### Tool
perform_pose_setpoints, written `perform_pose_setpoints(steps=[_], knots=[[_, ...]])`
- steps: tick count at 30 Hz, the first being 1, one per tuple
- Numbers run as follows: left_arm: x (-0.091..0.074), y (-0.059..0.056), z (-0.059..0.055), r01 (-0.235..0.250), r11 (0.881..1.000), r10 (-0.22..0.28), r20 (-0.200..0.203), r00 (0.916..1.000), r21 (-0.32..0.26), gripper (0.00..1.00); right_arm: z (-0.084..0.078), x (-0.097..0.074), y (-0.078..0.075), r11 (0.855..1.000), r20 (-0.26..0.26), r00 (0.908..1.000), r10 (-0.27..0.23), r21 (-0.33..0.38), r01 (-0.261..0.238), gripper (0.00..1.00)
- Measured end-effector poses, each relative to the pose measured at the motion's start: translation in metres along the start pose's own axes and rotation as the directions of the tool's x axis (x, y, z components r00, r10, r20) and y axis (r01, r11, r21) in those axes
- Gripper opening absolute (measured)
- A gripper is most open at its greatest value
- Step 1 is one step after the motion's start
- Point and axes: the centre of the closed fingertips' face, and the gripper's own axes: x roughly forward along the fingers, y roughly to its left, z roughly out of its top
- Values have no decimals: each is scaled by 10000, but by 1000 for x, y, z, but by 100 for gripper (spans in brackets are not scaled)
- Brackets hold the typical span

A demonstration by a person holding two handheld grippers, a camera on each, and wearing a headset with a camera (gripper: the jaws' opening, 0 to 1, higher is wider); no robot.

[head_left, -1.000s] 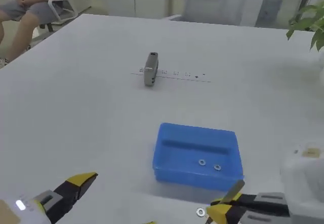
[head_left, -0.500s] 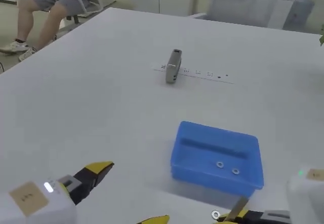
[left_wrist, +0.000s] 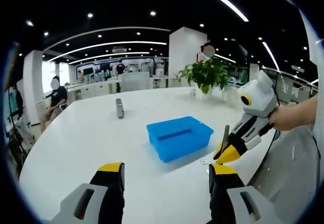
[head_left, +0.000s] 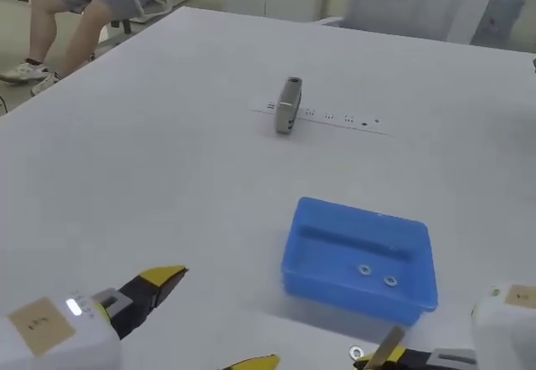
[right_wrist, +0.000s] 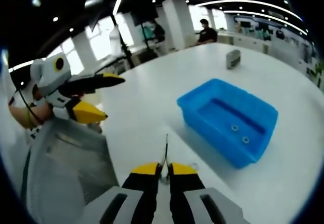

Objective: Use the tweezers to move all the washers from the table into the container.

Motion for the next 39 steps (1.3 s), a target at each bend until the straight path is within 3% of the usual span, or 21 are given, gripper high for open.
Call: perform_pose_setpoints(steps=[5, 8, 9, 15, 17, 20, 21, 25, 30, 33, 39], knots=[[-1, 0, 1, 1, 10000, -1, 27, 10000, -14, 67, -4, -2, 8, 9940, -46, 10000, -24, -1097, 18, 4], [-1, 1, 1, -50, 9999, 51, 70, 10000, -100, 67, -4, -3, 10, 9784, -174, 9996, -204, -2060, 164, 4], [-1, 1, 1, -55, 9999, 56, 68, 10000, -103, 67, -4, -1, 14, 9674, -253, 9995, -196, -2530, 126, 4], [-1, 1, 1, -41, 9999, 42, 46, 10000, -93, 67, -3, 2, 21, 9531, -391, 9991, -152, -3025, 27, 4], [-1, 2, 1, -65, 9999, 66, 59, 10000, -116, 67, -6, 0, 20, 9390, -461, 9986, -259, -3438, 85, 3], [-1, 2, 1, -80, 9999, 81, 70, 9999, -142, 67, -7, 0, 21, 9288, -537, 9985, -135, -3704, -73, 3], [-1, 2, 1, -66, 9999, 67, 70, 10000, -142, 67, -7, -1, 21, 9157, -596, 9981, -161, -4017, -92, 3], [-1, 1, 1, 2, 10000, -1, 51, 10000, -92, 67, -7, 1, 24, 8981, -517, 9984, -242, -4397, -10, 2], [-1, 1, 1, -11, 9999, 12, 58, 10000, -130, 67, -2, -2, 20, 9134, -247, 9988, -415, -4061, 279, 3], [-1, 1, 2, -23, 9999, 23, 66, 10000, -118, 67, 16, -12, 17, 9400, 387, 9988, -290, -3389, 404, 3], [-1, 3, 2, -90, 9998, 92, 103, 9999, -150, 67, 48, -28, -5, 9507, 1068, 9922, -636, -2960, 928, 3]])
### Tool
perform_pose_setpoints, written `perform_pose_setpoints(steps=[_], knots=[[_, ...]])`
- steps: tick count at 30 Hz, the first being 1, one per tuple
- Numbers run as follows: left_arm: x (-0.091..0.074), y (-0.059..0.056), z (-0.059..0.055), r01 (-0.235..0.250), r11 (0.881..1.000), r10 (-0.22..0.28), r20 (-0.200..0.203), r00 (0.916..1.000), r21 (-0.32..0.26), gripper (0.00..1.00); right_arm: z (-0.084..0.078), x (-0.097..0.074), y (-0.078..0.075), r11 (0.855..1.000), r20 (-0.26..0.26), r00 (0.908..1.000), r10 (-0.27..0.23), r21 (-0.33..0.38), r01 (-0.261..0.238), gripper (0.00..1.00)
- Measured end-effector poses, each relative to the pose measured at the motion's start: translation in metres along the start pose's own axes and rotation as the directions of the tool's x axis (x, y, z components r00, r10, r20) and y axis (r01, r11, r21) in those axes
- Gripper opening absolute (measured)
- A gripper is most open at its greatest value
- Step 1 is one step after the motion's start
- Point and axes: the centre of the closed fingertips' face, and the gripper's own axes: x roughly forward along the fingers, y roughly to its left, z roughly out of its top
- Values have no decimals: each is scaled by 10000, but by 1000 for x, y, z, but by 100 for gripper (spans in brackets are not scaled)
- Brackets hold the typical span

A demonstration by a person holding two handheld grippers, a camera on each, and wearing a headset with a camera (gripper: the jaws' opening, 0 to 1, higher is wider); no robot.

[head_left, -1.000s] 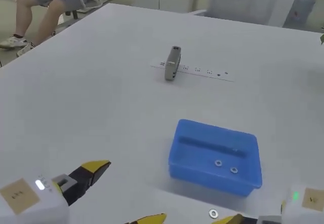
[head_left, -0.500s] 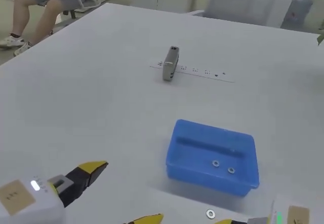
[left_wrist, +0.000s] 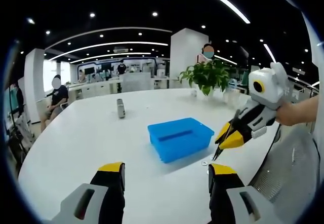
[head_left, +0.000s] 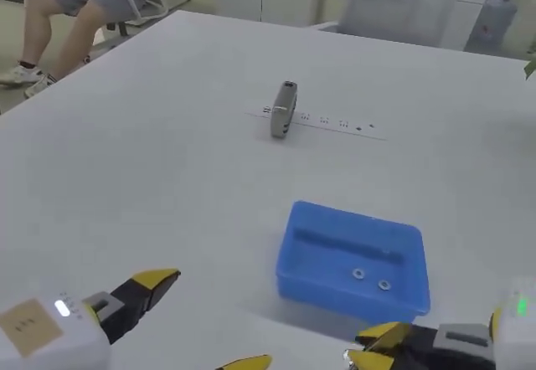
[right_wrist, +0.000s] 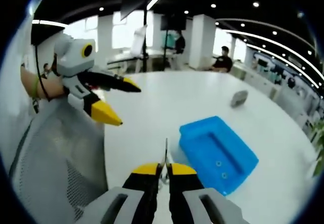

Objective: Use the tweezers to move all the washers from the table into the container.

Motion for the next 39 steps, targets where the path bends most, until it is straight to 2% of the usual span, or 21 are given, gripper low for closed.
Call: perform_pose_setpoints(steps=[6, 13, 17, 23, 24, 26, 27, 33, 39], knots=[[0, 0, 0, -19, 10000, 19, 0, 10000, 9, 67, 19, 1, -27, 9997, 247, 9994, -241, -100, 243, 3], [0, 0, -1, -24, 10000, 24, -51, 10000, 22, 66, 33, 14, -54, 9994, 407, 9986, -348, -58, 351, 3], [0, 0, -2, 10, 10000, -10, -76, 10000, 26, 66, 37, 26, -72, 9986, 425, 9987, -291, 451, 272, 3], [1, 0, -2, 24, 10000, -24, -83, 10000, 29, 66, 32, 43, -91, 9894, 257, 9997, -62, 1452, 24, 3], [1, 0, -2, 23, 10000, -22, -87, 10000, 28, 66, 28, 47, -91, 9819, 121, 9996, 243, 1874, -261, 3], [1, 0, -2, 46, 10000, -46, -101, 9999, 17, 66, 27, 53, -96, 9762, 183, 9995, 252, 2151, -285, 3], [1, -1, -2, 60, 10000, -59, -99, 9999, 32, 66, 24, 57, -96, 9710, 66, 9988, 476, 2344, -478, 3], [1, -1, -3, 70, 10000, -69, -141, 9999, 69, 66, 14, 71, -102, 9523, -186, 9974, 694, 2992, -607, 3], [0, 0, -2, 35, 10000, -35, -95, 9999, 28, 65, 7, 73, -111, 9376, -486, 9965, 685, 3444, -477, 3]])
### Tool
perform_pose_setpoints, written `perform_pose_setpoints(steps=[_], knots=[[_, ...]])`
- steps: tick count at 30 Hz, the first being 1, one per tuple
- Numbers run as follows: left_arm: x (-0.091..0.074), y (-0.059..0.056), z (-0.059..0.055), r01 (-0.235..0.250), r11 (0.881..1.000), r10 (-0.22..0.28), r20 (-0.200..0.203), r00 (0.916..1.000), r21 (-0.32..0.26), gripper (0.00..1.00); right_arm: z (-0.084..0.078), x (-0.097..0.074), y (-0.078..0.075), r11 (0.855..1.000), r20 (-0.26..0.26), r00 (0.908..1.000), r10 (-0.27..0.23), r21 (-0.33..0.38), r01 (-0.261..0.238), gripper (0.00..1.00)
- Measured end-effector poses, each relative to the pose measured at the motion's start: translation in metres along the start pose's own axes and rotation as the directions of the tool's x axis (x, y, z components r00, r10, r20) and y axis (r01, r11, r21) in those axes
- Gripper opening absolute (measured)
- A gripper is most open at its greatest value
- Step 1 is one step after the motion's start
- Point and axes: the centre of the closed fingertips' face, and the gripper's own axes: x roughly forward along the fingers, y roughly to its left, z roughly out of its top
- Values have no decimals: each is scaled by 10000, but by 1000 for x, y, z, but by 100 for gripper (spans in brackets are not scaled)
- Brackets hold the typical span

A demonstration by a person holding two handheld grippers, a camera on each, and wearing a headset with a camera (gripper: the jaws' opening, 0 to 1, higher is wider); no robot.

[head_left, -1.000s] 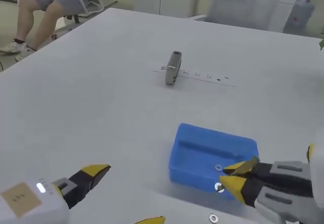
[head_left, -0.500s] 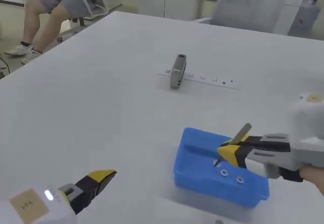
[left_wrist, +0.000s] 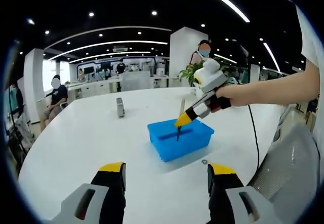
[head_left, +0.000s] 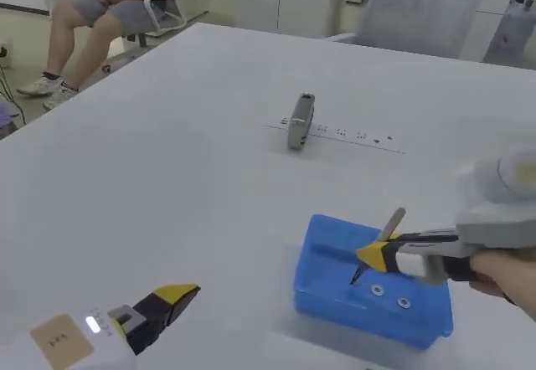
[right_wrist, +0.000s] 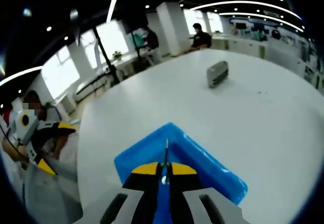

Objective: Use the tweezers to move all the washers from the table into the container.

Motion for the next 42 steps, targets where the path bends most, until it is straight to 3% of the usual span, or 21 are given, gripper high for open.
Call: perform_pose_setpoints(steps=[5, 13, 20, 24, 28, 33, 38, 42], knots=[[1, -2, -2, 120, 9999, -120, -82, 9999, -17, 65, -5, 5, -7, 9993, -315, 9995, 13, 387, -1, 3], [1, -2, -2, 116, 9999, -116, -113, 9999, 3, 65, -8, 6, -11, 9989, -529, 9975, -464, 16, 465, 3], [1, -3, -2, 134, 9999, -133, -115, 9998, 24, 65, -6, 6, -7, 9995, -331, 9990, -308, -82, 306, 4], [0, -1, -2, 58, 10000, -58, -74, 10000, -75, 65, 1, 0, -2, 9990, 194, 9991, -386, -214, 390, 4], [1, -2, -2, 103, 9999, -104, -84, 9999, -104, 65, 14, -17, 14, 9996, 1008, 9946, -240, -117, 253, 4], [1, -3, -2, 162, 9998, -163, -108, 9998, -77, 65, 15, -38, 45, 9994, 1466, 9890, 207, -322, -161, 4], [1, -3, -2, 170, 9998, -171, -110, 9998, -86, 65, -12, -47, 79, 9972, 1310, 9887, 726, 88, -744, 4], [1, -4, -2, 199, 9998, -199, -94, 9998, -70, 65, -44, -43, 88, 9958, 793, 9939, 762, 441, -798, 4]])
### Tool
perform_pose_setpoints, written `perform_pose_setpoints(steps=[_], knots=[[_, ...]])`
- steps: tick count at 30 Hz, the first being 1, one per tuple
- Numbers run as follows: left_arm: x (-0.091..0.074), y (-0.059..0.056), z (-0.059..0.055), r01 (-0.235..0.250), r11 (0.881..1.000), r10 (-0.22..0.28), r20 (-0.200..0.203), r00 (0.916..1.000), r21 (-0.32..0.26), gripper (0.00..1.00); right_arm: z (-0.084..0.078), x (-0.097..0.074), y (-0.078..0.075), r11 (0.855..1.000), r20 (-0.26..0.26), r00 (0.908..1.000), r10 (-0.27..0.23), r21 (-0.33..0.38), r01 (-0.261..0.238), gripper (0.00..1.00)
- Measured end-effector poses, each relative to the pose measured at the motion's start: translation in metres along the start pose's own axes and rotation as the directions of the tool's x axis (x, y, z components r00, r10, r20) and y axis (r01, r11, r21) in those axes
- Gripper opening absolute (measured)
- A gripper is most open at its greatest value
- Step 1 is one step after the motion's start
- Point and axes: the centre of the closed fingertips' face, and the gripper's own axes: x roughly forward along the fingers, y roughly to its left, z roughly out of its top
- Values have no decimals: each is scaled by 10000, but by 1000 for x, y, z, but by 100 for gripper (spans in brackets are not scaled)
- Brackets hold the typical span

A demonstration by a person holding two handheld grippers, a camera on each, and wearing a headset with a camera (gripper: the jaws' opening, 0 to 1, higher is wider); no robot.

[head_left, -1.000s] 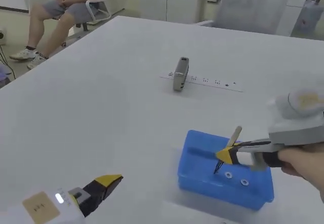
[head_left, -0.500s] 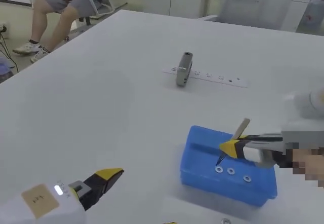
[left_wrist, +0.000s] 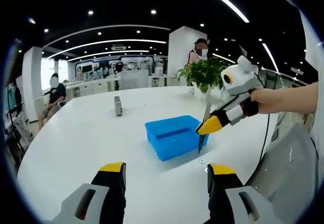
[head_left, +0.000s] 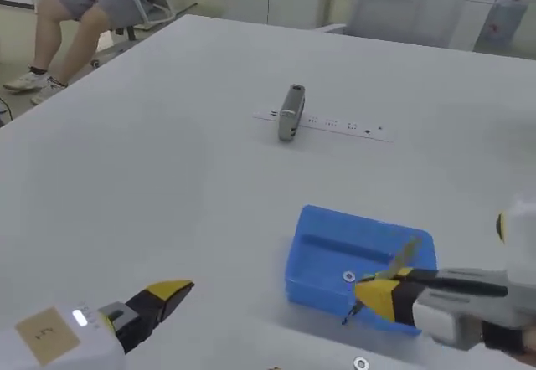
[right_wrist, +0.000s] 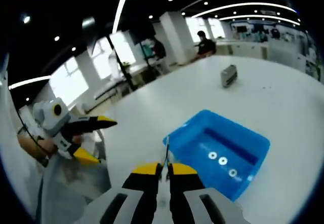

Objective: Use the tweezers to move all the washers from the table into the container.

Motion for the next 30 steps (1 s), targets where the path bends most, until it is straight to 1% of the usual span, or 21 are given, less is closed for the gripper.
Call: perform_pose_setpoints(steps=[1, 5, 9, 13, 18, 20, 22, 23, 24, 25, 27, 29, 30], knots=[[0, 0, 0, 5, 10000, -5, -2, 10000, -7, 65, -9, 1, 0, 9998, -121, 9999, 18, 215, -16, 4], [0, 0, 0, 3, 10000, -3, 2, 10000, -6, 65, -29, 2, 0, 9973, -272, 9996, -59, 735, 79, 4], [0, 0, 0, -5, 10000, 5, 14, 10000, -19, 65, -40, 1, -1, 9955, -386, 9991, -186, 920, 221, 4], [0, 0, 0, -14, 10000, 14, 3, 10000, -6, 65, -42, 0, -4, 9932, -373, 9989, -282, 1119, 322, 4], [0, 1, 0, -5, 10000, 5, -7, 10000, -5, 65, -42, 4, -4, 9942, -364, 9989, -284, 1024, 320, 4], [0, 1, 0, -4, 10000, 4, -13, 10000, -3, 65, -43, 5, -3, 9951, -438, 9987, -278, 932, 318, 4], [0, 1, 0, -19, 10000, 19, -13, 10000, -9, 65, -45, 6, -3, 9970, -577, 9979, -309, 696, 349, 4], [0, 1, 0, -23, 10000, 23, -7, 10000, -17, 65, -44, 6, -3, 9972, -536, 9980, -320, 654, 355, 4], [0, 1, 0, -27, 10000, 27, -1, 10000, -30, 65, -44, 7, -2, 9980, -603, 9977, -307, 536, 339, 4], [0, 1, 0, -28, 10000, 28, -4, 10000, -31, 65, -45, 6, 0, 9995, -801, 9964, -273, -155, 261, 4], [0, 1, 0, -27, 10000, 27, -13, 10000, -8, 65, -46, 6, 3, 9962, -1010, 9945, -270, -852, 184, 4], [0, 1, 0, -35, 10000, 35, 2, 10000, -3, 65, -47, 7, 10, 9811, -1226, 9922, -234, -1937, -8, 4], [0, 2, 0, -58, 10000, 58, -6, 10000, -8, 65, -48, 8, 13, 9742, -1284, 9915, -230, -2254, -66, 4]])
